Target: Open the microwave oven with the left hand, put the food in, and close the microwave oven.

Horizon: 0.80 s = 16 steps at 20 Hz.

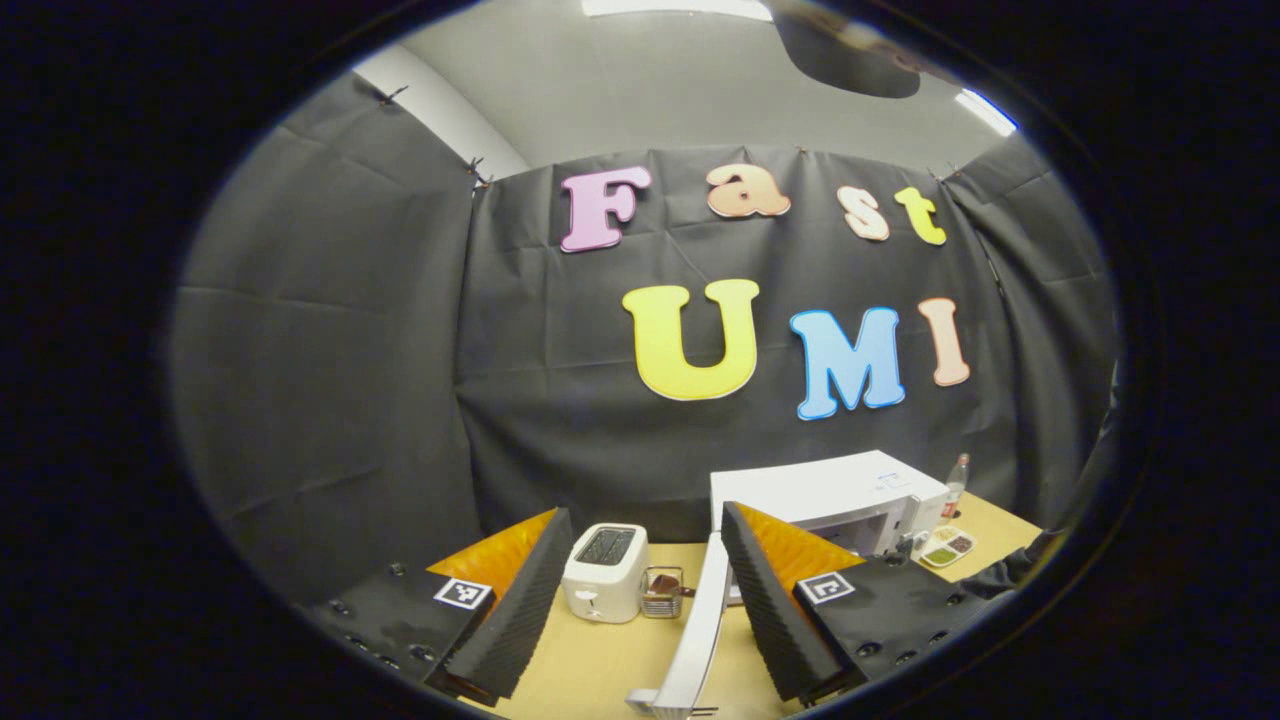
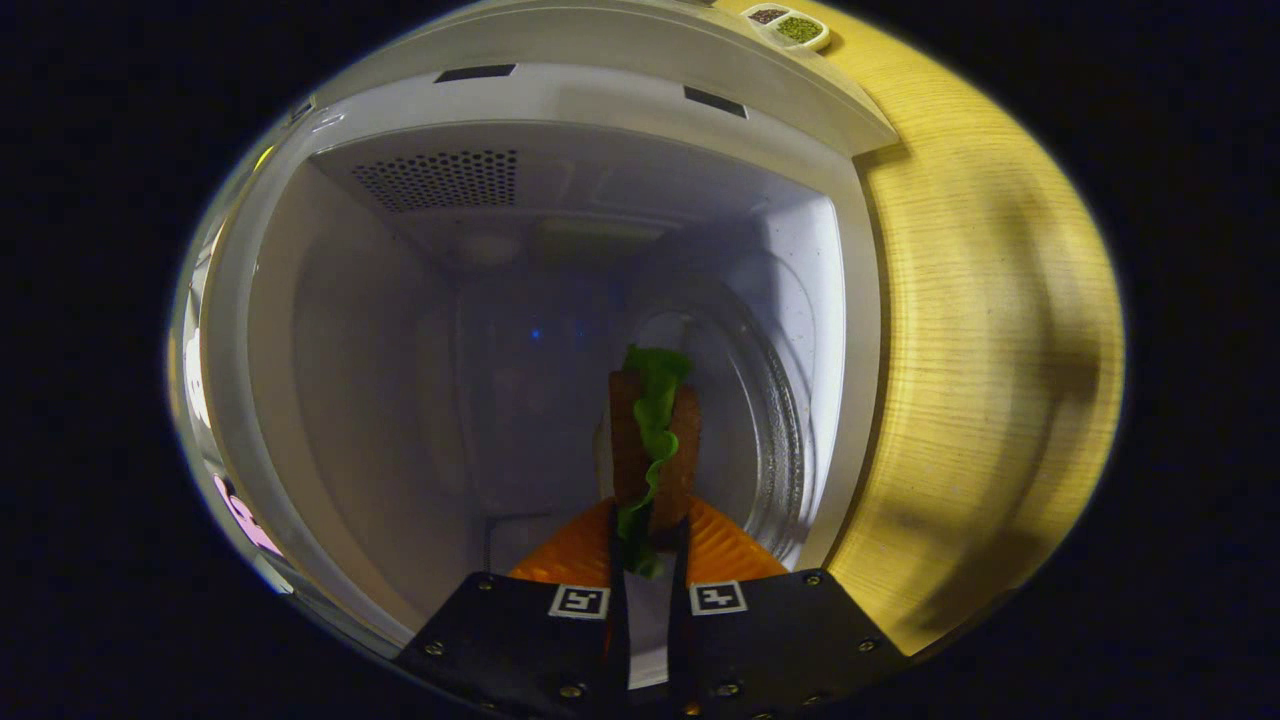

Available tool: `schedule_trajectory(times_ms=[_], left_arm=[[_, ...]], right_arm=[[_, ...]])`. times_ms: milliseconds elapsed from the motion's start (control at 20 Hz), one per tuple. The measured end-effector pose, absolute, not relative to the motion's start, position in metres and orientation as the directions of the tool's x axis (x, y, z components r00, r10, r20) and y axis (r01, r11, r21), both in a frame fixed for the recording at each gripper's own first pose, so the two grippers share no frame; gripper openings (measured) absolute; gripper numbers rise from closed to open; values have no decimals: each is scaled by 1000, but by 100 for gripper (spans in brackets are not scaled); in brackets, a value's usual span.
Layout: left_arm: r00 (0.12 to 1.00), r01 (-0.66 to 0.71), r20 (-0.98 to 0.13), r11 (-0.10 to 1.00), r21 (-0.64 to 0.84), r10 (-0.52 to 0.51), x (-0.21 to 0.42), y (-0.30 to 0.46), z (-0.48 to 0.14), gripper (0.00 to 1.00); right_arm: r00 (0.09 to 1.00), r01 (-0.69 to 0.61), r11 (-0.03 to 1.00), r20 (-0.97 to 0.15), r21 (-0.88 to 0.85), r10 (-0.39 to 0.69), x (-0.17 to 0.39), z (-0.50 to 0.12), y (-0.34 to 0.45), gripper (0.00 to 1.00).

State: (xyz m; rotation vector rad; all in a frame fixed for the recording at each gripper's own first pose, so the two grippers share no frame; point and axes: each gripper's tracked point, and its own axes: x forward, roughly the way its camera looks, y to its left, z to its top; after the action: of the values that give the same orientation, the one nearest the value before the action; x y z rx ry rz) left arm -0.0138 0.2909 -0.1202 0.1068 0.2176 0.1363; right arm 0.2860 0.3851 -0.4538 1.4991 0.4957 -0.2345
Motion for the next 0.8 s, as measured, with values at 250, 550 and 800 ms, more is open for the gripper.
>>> schedule_trajectory(times_ms=[250,550,800], left_arm=[[978,-93,-176,988,122,113,-5,275,-108,92],[981,-64,-175,993,102,81,1,259,-112,92],[985,-30,-168,997,74,42,12,241,-118,98]], right_arm=[[857,459,150,-481,875,184,269,-450,380,41],[831,468,230,-513,853,213,237,-435,369,98],[802,414,421,-542,807,250,198,-417,348,98]])
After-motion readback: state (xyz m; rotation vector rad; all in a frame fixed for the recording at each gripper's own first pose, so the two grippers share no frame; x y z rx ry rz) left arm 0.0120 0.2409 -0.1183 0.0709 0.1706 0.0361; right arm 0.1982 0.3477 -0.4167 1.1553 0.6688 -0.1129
